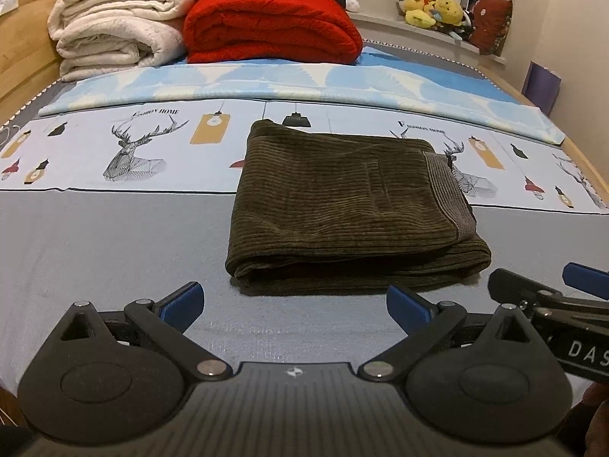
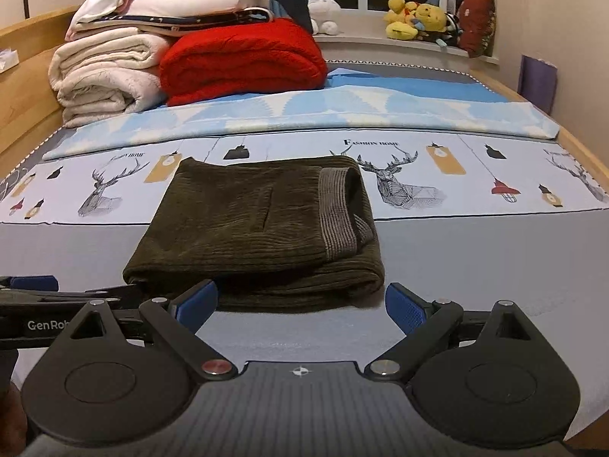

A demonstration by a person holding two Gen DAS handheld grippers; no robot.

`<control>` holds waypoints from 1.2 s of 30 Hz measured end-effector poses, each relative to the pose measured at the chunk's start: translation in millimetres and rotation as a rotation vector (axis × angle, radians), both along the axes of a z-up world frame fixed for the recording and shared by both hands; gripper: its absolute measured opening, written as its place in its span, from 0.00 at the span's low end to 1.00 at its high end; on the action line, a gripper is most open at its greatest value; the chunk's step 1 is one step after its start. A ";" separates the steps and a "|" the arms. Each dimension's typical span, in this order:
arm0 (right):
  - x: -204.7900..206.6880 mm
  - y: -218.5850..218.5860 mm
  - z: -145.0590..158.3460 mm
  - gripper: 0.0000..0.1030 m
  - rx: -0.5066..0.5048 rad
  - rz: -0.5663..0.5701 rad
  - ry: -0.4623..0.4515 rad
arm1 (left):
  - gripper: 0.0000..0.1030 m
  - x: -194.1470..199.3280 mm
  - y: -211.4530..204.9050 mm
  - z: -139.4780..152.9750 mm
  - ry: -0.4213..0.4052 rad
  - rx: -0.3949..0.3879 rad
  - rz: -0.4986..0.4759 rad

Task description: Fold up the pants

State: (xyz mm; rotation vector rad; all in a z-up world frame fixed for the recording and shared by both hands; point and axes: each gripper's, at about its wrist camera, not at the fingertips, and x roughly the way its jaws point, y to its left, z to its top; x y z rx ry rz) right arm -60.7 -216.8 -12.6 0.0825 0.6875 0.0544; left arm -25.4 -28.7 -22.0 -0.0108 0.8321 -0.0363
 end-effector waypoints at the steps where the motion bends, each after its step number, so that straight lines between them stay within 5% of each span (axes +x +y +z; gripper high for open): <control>1: -0.4 1.3 0.3 0.93 -0.003 0.004 -0.002 | 0.99 -0.3 -0.1 0.0 -0.001 0.002 -0.002; 36: -0.7 2.0 0.2 0.93 -0.011 0.012 -0.001 | 0.99 -0.2 -0.3 0.9 -0.002 -0.002 0.003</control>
